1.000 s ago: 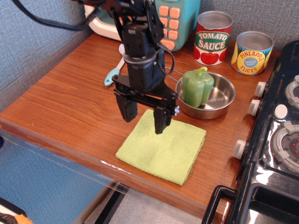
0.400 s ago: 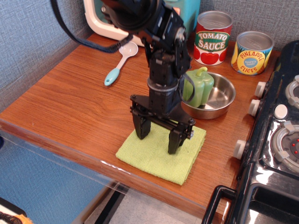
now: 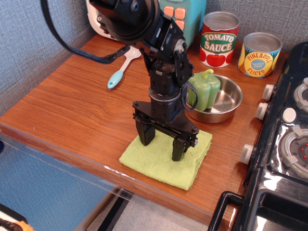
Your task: Move the yellow cloth to the left edge of the table.
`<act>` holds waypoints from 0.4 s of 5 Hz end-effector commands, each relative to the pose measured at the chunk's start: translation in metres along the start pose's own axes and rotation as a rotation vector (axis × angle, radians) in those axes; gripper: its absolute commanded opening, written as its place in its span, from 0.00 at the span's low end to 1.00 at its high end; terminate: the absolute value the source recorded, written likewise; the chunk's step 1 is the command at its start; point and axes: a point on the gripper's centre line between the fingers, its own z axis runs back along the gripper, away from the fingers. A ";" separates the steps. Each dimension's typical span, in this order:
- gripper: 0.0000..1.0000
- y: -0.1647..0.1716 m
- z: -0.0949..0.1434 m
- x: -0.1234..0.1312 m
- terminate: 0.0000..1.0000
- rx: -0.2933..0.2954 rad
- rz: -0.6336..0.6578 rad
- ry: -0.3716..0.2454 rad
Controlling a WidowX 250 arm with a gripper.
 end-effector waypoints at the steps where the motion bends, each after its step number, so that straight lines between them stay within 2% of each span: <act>1: 1.00 0.074 -0.012 -0.011 0.00 0.066 0.008 -0.010; 2: 1.00 0.123 -0.008 -0.015 0.00 0.086 0.009 -0.020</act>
